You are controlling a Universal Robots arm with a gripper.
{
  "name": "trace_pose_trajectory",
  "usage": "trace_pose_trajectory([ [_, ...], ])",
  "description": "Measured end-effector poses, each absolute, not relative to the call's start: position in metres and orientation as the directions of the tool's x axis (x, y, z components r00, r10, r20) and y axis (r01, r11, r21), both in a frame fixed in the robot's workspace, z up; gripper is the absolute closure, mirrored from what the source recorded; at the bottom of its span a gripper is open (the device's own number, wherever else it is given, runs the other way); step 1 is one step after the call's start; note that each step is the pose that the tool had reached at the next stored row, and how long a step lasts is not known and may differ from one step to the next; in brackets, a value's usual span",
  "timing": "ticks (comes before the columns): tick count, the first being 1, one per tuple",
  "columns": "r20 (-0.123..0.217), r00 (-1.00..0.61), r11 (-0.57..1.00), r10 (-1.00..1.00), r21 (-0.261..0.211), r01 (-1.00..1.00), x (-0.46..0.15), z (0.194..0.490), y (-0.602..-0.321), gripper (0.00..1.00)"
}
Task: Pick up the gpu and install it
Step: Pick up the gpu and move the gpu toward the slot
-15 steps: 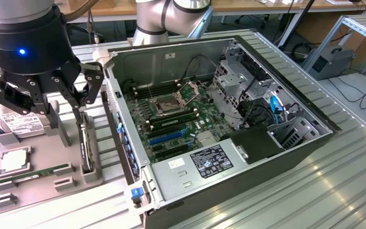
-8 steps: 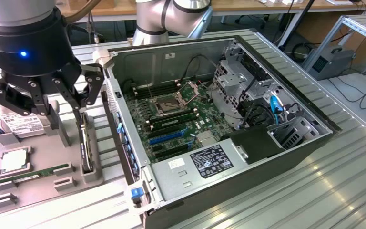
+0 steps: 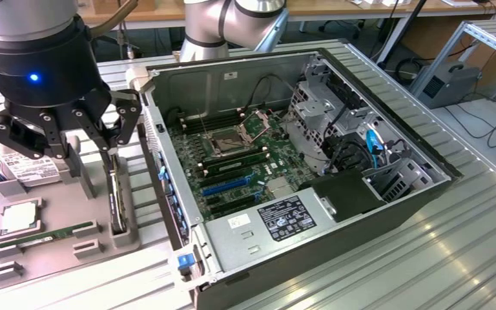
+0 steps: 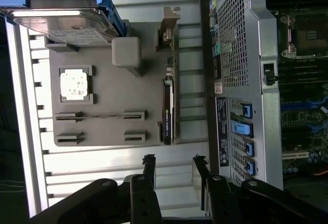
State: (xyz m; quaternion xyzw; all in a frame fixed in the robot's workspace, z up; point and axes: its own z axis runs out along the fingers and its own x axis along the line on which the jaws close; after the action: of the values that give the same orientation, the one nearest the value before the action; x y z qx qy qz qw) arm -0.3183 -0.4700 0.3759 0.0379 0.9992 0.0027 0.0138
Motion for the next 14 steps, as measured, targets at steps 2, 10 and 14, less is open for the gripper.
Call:
trace_pose_trajectory([
  [2, -0.027, -0.997, 0.997, 0.076, 0.006, 0.076, -0.3182, 0.3747, -0.4698, 0.58],
  [10, -0.027, -0.997, 0.997, 0.076, 0.006, 0.076, -0.3178, 0.3707, -0.4694, 0.58],
  [14, -0.027, -0.997, 0.997, 0.076, 0.005, 0.076, -0.3176, 0.3684, -0.469, 0.58],
])
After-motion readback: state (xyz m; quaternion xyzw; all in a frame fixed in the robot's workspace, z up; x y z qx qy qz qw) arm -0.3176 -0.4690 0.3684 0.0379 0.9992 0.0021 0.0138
